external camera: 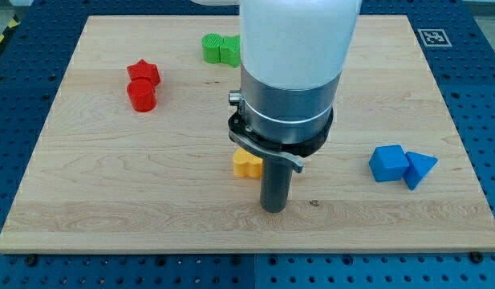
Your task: Move the blue cube to the bottom right
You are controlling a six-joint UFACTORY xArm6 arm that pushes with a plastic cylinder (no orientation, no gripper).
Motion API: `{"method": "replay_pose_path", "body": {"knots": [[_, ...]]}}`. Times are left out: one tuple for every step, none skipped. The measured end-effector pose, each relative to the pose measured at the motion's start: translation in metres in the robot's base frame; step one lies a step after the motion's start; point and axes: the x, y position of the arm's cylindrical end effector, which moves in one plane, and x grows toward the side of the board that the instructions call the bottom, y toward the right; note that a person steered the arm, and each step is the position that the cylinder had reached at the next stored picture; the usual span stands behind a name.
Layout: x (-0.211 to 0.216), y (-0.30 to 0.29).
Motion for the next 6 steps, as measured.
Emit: {"method": "replay_pose_path", "body": {"knots": [[0.000, 0.000], [0.002, 0.024], [0.002, 0.044], [0.002, 0.056], [0.002, 0.066], [0.000, 0.069]]}}
